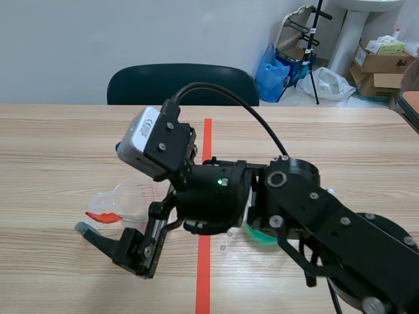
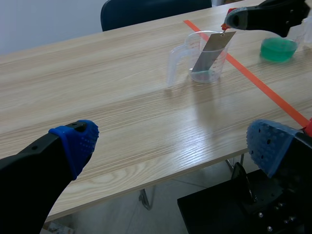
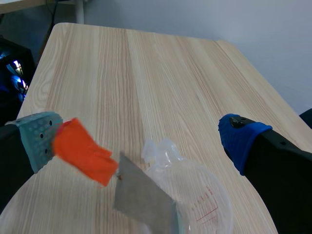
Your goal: Do the redox reaction experiment
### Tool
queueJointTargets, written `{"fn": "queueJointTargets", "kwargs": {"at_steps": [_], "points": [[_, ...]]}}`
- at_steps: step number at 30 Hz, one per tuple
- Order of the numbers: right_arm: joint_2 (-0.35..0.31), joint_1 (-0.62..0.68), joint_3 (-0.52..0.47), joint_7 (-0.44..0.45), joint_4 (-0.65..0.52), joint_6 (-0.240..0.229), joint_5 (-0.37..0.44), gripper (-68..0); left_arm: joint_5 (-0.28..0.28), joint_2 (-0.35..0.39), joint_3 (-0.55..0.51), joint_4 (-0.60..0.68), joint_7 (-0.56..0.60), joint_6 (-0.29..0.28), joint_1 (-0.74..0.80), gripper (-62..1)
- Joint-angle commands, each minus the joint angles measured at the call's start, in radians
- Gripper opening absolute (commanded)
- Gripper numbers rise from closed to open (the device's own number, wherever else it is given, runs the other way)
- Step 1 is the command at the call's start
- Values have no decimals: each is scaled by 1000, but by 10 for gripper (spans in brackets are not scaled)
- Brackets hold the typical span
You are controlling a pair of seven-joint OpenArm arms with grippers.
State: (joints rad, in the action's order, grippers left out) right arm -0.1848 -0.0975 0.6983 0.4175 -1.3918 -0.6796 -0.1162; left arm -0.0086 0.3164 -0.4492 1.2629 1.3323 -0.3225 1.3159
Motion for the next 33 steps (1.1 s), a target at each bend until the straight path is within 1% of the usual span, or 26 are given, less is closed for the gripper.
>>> {"fn": "queueJointTargets", "kwargs": {"at_steps": [1,4,8,9,13,17,21,25,30,33], "points": [[-29,20,-22,14,-66,3,19,4,-7,-3,-2,13,15,-1,1,14],[-80,78,-56,5,-149,6,68,4,-6,-3,-2,14,27,-1,1,14],[-148,159,-135,-40,-261,8,148,4,-6,-12,0,18,92,-1,1,14],[-165,180,-158,-54,-286,15,163,4,-6,-20,0,26,100,3,1,14],[-225,259,-230,-104,-380,79,187,4,6,-55,0,78,116,35,1,14],[-285,342,-311,-129,-459,121,275,4,53,-90,0,143,116,74,1,14],[-344,440,-409,-132,-530,172,372,4,57,-135,0,181,115,120,1,14],[-372,531,-506,-132,-580,171,410,4,57,-172,0,204,111,127,1,14],[-375,635,-617,-131,-624,171,465,4,75,-189,0,224,102,134,1,14],[-375,674,-669,-131,-655,171,490,4,73,-187,0,247,49,134,1,14]]}}
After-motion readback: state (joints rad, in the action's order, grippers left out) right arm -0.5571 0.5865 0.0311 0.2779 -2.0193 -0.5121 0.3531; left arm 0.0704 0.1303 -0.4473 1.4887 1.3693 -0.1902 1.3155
